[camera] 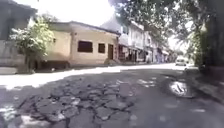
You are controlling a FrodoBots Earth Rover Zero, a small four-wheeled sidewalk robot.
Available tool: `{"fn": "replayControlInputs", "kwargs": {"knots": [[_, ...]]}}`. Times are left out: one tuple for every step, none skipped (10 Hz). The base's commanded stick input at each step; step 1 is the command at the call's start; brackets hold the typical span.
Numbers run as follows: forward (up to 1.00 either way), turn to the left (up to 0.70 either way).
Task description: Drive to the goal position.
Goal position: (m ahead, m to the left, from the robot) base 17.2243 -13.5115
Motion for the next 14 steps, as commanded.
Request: {"fn": "replayControlInputs", "kwargs": {"knots": [[1.0,-0.17],[1.0,-0.05],[1.0,0.0],[0.99,-0.01],[0.96,-0.02],[0.93,-0.15],[0.91,-0.37],[0.91,-0.37],[0.91,-0.37],[0.92,-0.37],[0.96,-0.23],[1.0,0.0],[1.0,0.0],[0.97,-0.23]]}}
